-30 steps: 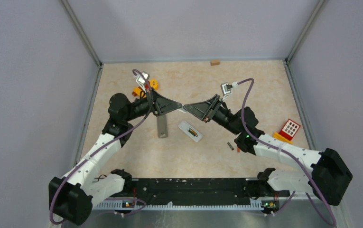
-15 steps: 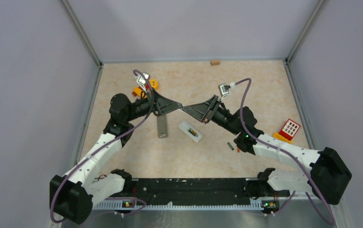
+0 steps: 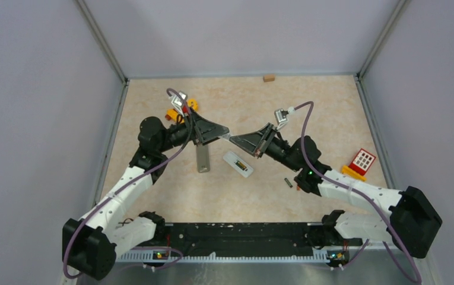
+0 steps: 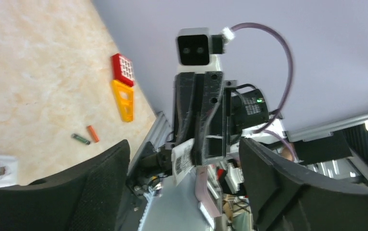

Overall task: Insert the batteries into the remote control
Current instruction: Adjust the battery cover, then load the battery cover into the remote control.

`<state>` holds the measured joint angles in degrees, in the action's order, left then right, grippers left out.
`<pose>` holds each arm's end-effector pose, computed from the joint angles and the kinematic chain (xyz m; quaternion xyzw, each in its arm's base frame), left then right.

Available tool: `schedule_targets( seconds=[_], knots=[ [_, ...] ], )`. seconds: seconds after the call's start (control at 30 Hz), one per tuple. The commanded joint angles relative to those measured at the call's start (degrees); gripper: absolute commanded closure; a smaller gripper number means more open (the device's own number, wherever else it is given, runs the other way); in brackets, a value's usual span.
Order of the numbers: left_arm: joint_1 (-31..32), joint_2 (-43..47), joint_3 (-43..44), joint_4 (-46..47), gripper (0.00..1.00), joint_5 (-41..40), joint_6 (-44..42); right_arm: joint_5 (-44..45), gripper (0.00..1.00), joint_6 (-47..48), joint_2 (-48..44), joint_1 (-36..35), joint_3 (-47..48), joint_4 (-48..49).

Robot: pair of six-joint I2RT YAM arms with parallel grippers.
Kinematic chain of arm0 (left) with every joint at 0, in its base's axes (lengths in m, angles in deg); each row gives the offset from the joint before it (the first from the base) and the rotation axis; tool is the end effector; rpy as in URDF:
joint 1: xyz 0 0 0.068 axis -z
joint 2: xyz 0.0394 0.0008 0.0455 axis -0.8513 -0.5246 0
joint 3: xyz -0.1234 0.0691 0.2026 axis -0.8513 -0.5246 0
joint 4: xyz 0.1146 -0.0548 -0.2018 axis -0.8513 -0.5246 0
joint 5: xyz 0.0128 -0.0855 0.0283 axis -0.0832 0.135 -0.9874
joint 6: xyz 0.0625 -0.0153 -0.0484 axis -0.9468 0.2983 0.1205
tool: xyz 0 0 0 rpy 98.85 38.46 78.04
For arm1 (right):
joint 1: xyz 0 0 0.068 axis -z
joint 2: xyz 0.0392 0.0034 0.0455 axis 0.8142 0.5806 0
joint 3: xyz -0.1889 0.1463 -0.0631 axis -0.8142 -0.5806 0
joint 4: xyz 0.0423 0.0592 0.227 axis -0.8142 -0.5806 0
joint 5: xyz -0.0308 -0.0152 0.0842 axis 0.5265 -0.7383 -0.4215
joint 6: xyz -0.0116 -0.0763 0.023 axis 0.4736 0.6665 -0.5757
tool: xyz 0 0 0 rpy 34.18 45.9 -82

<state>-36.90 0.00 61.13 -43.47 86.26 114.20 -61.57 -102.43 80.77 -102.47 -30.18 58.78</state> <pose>0.2106 -0.1363 0.3304 0.0275 0.6689 -0.6742 0.3120 0.1778 0.2170 0.3019 0.0561 0.6223 0.7039 0.3376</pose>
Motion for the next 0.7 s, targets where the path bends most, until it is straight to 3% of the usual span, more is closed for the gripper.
schedule_targets(
  seconds=[0.0,0.13,0.23,0.4,0.57,0.67],
  knots=[
    [-0.46,2.56,0.68,-11.75,0.06,-6.55,-9.80,4.09,1.00,2.38,-4.21,-0.58,-0.72,-9.63],
    [-0.90,4.00,2.09,-32.92,0.01,-20.70,-21.16,7.38,1.00,8.28,-4.99,-0.57,0.87,-32.57],
    [-1.05,2.76,1.20,-39.84,0.01,-26.63,-24.66,5.32,1.00,13.18,-2.64,-0.83,-0.35,-37.60],
    [-1.07,-2.73,-1.42,-38.47,0.02,-26.44,-24.09,3.94,1.00,21.41,7.46,-3.49,3.19,-43.76],
    [-1.02,-9.15,-3.13,-32.79,0.19,-24.48,-23.16,6.13,1.00,21.80,14.40,-4.86,6.66,-46.91],
    [-1.07,-12.19,-3.52,-30.85,0.23,-23.89,-22.88,8.23,1.00,21.33,15.62,-4.91,7.50,-48.38]
  ],
)
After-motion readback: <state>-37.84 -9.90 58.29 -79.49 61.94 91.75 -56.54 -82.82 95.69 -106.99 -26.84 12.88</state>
